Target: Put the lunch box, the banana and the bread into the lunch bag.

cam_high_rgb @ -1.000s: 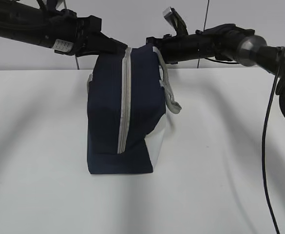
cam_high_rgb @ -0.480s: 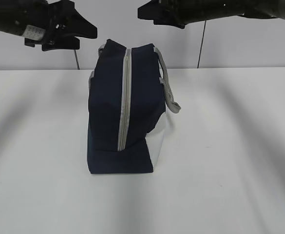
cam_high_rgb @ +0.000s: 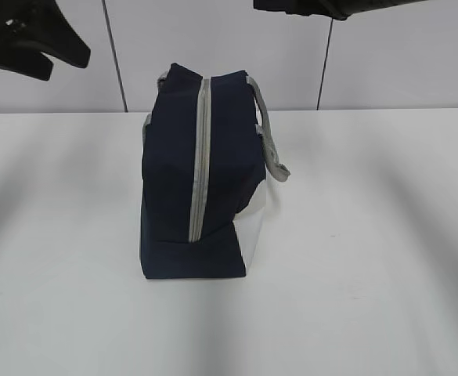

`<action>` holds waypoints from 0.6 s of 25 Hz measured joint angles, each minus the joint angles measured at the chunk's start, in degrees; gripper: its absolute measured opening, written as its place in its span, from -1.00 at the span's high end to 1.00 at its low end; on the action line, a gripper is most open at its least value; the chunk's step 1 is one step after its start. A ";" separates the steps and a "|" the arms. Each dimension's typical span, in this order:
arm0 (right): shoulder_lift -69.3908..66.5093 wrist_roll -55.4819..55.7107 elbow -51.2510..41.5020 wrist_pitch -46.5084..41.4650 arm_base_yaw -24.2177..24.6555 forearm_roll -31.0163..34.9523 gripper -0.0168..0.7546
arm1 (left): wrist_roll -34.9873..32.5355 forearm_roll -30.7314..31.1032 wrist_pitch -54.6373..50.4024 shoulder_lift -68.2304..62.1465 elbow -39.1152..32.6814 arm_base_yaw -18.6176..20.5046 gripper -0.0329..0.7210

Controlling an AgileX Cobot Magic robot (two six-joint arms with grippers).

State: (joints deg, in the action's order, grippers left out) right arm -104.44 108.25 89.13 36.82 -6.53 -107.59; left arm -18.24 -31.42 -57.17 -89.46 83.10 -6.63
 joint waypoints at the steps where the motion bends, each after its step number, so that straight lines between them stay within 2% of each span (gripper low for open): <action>1: 2.72 -1.22 -2.63 -2.34 -1.01 0.11 -0.31 | 1.30 1.45 -1.58 1.22 -0.07 0.00 -0.29; 5: 11.99 -6.53 -14.42 -12.54 -6.29 0.59 -0.31 | 3.38 3.15 -3.87 6.98 -2.98 0.00 -0.20; 10: 20.09 -16.80 -28.50 -30.93 -13.57 1.68 -0.31 | 4.14 3.32 -4.30 15.03 -11.16 0.00 -0.18; 15: 22.62 -21.13 -40.05 -42.75 -17.28 2.69 -0.31 | 4.14 3.44 -4.50 23.82 -19.96 0.00 -0.17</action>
State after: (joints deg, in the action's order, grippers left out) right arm -81.82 87.12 49.07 -5.93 -23.81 -104.90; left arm -14.10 -27.99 -61.67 -65.64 63.14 -6.63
